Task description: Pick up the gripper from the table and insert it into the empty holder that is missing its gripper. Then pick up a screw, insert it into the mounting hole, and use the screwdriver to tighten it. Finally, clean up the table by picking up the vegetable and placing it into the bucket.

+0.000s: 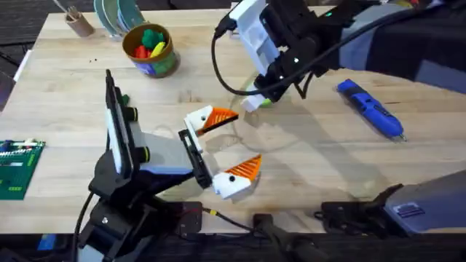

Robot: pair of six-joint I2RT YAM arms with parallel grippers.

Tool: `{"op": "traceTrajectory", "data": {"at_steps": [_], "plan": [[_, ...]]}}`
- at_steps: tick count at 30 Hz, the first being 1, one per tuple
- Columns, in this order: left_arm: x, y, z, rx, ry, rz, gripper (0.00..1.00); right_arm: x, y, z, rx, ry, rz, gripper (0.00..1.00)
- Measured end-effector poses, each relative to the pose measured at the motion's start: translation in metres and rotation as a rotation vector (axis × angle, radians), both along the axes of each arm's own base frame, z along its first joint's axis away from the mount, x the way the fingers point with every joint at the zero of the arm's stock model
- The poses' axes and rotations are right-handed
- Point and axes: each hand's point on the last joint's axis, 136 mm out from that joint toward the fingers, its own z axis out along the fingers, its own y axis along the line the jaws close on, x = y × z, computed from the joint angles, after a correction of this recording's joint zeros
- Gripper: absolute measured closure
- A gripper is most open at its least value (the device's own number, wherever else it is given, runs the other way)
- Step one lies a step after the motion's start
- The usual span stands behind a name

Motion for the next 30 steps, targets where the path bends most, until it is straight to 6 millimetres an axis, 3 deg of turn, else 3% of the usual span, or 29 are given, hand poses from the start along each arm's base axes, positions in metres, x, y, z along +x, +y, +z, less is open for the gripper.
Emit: {"op": "traceTrajectory", "data": {"at_steps": [3,9,14,21,30], "plan": [[0.000,0.000,0.000,0.000,0.000,0.000,0.008,0.001,0.006,-0.006,0.003,0.000,0.010,0.156],[0.000,0.000,0.000,0.000,0.000,0.000,0.007,0.001,0.012,-0.009,0.008,-0.002,0.024,0.297],[0.000,0.000,0.000,0.000,0.000,0.000,0.007,0.002,0.013,-0.016,0.001,0.008,0.023,0.329],[0.000,0.000,0.000,0.000,0.000,0.000,0.007,0.003,0.014,-0.029,-0.011,0.026,0.023,0.476],[0.000,0.000,0.000,0.000,0.000,0.000,0.008,0.006,0.016,-0.029,-0.005,0.017,0.023,0.525]]}}
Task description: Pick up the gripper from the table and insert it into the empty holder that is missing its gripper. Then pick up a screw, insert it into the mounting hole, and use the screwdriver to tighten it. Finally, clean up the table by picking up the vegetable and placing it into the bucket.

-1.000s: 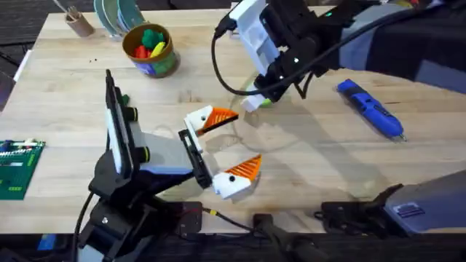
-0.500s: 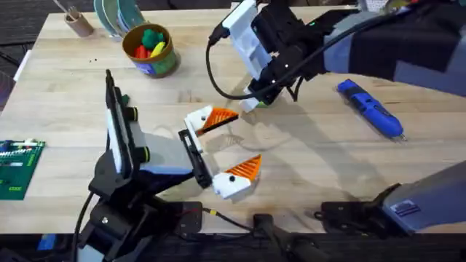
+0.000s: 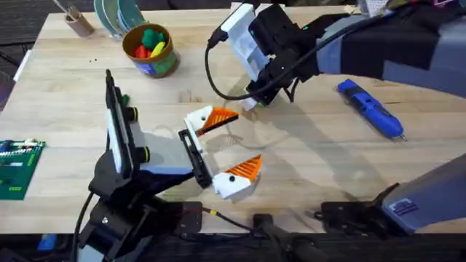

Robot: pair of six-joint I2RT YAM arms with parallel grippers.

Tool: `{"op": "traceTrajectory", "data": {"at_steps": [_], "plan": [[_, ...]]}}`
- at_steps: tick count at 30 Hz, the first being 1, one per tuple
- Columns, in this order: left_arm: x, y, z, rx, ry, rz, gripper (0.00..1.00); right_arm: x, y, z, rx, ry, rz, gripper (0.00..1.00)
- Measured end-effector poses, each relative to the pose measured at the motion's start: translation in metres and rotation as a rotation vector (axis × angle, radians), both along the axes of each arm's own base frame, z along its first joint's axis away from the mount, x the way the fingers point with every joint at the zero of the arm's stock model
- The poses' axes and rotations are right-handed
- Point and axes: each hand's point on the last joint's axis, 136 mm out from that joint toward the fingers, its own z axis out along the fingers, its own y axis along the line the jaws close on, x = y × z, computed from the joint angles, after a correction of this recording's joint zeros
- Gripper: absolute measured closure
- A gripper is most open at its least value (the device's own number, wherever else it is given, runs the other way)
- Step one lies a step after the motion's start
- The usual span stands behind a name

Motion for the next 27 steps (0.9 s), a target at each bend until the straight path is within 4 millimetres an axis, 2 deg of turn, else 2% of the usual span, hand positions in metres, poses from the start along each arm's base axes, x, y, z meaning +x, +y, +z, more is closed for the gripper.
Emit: {"op": "traceTrajectory", "data": {"at_steps": [5,13,22,27], "plan": [[0.0000,0.0000,0.0000,0.000,0.000,0.000,0.008,0.0001,0.0000,-0.0063,-0.008,0.011,0.000,0.747],[0.0000,0.0000,0.0000,0.000,0.000,0.000,0.008,0.0031,0.0018,-0.0034,-0.002,0.000,0.000,0.855],[0.0000,0.0000,0.0000,0.000,0.000,0.000,0.008,0.0043,-0.0005,-0.0035,-0.017,-0.008,-0.005,0.863],[0.0000,0.0000,0.0000,0.000,0.000,0.000,0.008,0.0003,-0.0043,-0.0039,-0.037,0.012,-0.007,0.734]]}}
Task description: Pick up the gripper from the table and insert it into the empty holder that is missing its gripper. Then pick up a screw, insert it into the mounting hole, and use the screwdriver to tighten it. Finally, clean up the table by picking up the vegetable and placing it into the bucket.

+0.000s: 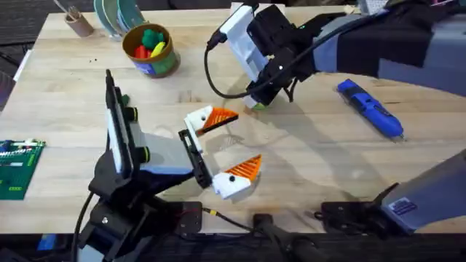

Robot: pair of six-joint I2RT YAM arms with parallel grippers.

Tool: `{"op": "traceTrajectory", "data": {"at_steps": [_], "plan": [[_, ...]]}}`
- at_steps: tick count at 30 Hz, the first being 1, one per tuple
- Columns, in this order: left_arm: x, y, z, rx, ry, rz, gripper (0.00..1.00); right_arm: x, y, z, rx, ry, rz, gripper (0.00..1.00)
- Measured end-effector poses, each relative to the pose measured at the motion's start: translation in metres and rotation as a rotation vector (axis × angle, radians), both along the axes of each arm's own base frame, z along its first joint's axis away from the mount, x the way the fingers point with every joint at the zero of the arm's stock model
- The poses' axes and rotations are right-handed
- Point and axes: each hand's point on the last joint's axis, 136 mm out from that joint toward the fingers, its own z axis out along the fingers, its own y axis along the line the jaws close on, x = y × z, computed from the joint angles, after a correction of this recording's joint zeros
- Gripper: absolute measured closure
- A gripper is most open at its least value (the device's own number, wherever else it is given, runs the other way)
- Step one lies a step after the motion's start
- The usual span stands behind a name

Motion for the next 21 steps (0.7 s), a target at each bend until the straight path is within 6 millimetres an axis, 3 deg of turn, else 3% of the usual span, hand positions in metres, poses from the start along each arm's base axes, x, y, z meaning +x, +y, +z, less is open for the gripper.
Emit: {"op": "traceTrajectory", "data": {"at_steps": [18,21], "plan": [[0.0000,0.0000,0.0000,0.000,0.000,0.000,0.008,0.0019,-0.0015,0.0051,-0.014,-0.003,-0.005,0.720],[0.0000,0.0000,0.0000,0.000,0.000,0.000,0.008,0.0019,-0.0016,0.0050,-0.014,-0.003,-0.005,0.770]]}}
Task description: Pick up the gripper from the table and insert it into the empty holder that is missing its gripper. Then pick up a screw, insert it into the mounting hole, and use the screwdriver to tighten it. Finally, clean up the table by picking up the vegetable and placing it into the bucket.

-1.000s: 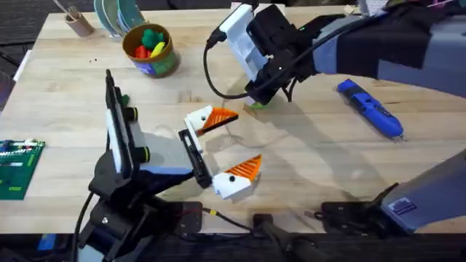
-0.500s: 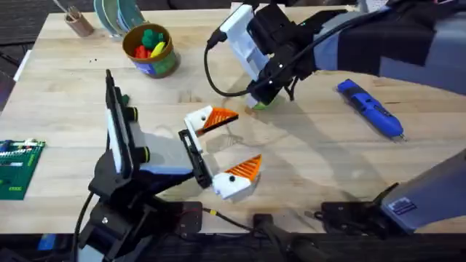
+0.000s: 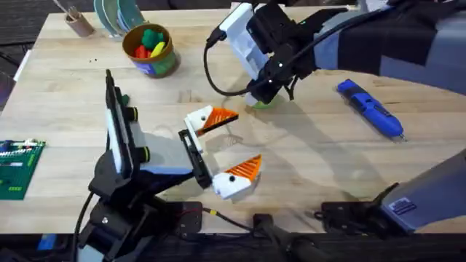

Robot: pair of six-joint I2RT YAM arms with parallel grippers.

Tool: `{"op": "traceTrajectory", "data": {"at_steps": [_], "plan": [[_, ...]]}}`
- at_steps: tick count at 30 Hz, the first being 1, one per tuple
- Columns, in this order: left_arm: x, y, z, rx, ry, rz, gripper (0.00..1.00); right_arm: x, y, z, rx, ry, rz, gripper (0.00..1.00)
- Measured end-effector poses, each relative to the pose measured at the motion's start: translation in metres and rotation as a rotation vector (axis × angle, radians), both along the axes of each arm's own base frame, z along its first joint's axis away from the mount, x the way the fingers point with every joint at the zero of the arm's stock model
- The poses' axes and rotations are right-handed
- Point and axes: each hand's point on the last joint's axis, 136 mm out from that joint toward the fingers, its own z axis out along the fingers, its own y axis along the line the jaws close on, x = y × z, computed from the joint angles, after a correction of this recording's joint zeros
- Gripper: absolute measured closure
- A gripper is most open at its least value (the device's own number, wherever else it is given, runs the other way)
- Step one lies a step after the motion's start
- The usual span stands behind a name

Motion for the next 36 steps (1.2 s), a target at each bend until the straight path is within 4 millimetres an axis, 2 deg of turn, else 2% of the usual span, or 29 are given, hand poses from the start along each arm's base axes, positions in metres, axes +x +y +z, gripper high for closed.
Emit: {"op": "traceTrajectory", "data": {"at_steps": [4,11,21,31,36], "plan": [[0.000,0.000,0.000,0.000,0.000,0.000,0.008,0.000,0.000,0.000,0.000,-0.001,0.000,0.887],[0.000,0.000,0.000,0.000,0.000,0.000,0.008,0.000,0.000,0.000,0.000,0.000,0.000,0.989],[0.000,0.000,0.000,0.000,0.000,0.000,0.008,-0.004,-0.003,0.002,-0.015,0.020,0.000,0.992],[0.000,0.000,0.000,0.000,0.000,0.000,0.008,0.002,0.001,0.022,-0.011,0.015,0.000,0.993],[0.000,0.000,0.000,0.000,0.000,0.000,0.008,-0.002,-0.002,0.030,-0.022,0.030,0.001,0.993]]}}
